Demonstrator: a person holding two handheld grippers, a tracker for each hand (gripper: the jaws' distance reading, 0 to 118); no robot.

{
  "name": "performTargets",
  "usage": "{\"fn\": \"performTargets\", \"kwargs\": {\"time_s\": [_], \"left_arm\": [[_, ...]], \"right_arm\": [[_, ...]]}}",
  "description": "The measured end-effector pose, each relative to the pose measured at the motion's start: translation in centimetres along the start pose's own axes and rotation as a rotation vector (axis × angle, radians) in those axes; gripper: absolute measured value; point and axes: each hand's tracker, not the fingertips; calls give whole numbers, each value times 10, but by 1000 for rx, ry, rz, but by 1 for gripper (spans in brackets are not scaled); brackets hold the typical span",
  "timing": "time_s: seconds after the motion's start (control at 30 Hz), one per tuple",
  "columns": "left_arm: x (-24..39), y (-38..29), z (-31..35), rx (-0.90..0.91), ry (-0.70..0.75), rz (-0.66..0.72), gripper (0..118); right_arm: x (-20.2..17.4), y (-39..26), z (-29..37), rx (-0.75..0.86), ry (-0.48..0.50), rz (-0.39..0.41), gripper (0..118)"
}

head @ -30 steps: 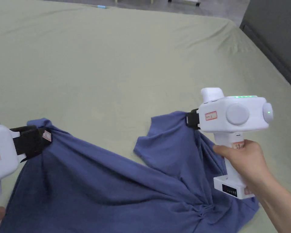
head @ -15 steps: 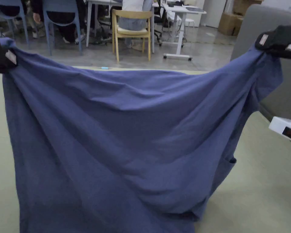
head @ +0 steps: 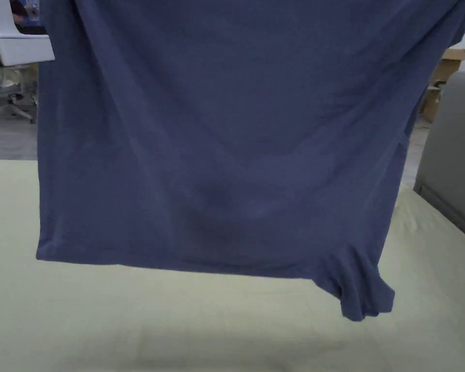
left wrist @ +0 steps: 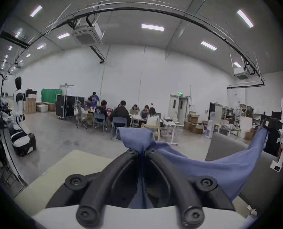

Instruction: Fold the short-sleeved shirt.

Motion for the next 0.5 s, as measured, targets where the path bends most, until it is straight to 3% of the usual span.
{"fn": "performTargets", "kwargs": {"time_s": [0.2,0.37,0.5], "left_arm": [[-19,-72,-73,-34,25,-7,4],[-32,-193,-137,-239,18,71,4],[-33,-295,-164,-416,33,51,4]], "right_arm": [[4,-68,-60,-72,-12,41,6],[19,-194,-112,-263,-27,97,6],[32,-299,-140,-417,-44,69,6]]}}
